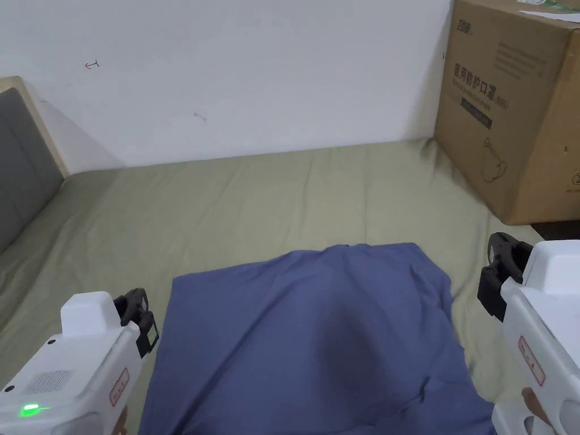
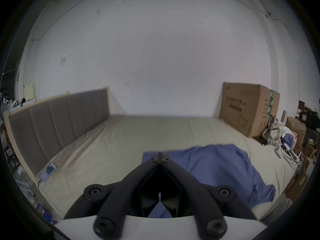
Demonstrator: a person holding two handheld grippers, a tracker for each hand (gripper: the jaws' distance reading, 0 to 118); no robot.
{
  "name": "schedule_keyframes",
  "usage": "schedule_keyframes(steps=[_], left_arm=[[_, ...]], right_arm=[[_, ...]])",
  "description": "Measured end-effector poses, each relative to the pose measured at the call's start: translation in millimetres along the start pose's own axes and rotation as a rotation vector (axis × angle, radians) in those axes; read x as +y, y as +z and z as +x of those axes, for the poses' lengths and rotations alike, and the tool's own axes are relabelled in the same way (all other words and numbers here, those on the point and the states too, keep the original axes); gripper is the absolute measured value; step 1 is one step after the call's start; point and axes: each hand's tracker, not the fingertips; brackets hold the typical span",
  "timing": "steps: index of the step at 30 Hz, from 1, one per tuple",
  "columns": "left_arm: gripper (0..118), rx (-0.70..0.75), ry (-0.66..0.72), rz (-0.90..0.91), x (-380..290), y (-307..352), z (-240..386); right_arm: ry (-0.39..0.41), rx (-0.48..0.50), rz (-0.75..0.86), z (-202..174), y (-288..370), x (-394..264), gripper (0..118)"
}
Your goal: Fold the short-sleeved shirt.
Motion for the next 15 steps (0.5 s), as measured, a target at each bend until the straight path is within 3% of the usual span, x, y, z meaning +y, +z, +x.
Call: schedule_keyframes(steps=[9,10,11,14,15], left_arm=[[0,0.013,0.085,-0.38,-94.2,-28.2,-61.1],[9,0.019,0.095,-0.421,-102.1,-31.0,-64.8],[28,0.025,0.104,-0.476,-110.9,-34.8,-69.3],[101,0.043,0.132,-0.55,-136.9,-40.4,-76.8],[108,0.054,0.121,-0.552,-142.7,-44.1,-76.6]], right_arm=[[0.0,0.011,-0.071,-5.7,-7.1,-20.1,0],[0.003,0.011,-0.078,-6.5,-7.9,-21.9,0],[0.005,0.011,-0.083,-9.6,-6.7,-23.4,0],[0.0,0.005,-0.095,-12.0,-7.2,-29.2,0],[-0.004,0.002,-0.1,-12.1,-5.7,-31.0,0]])
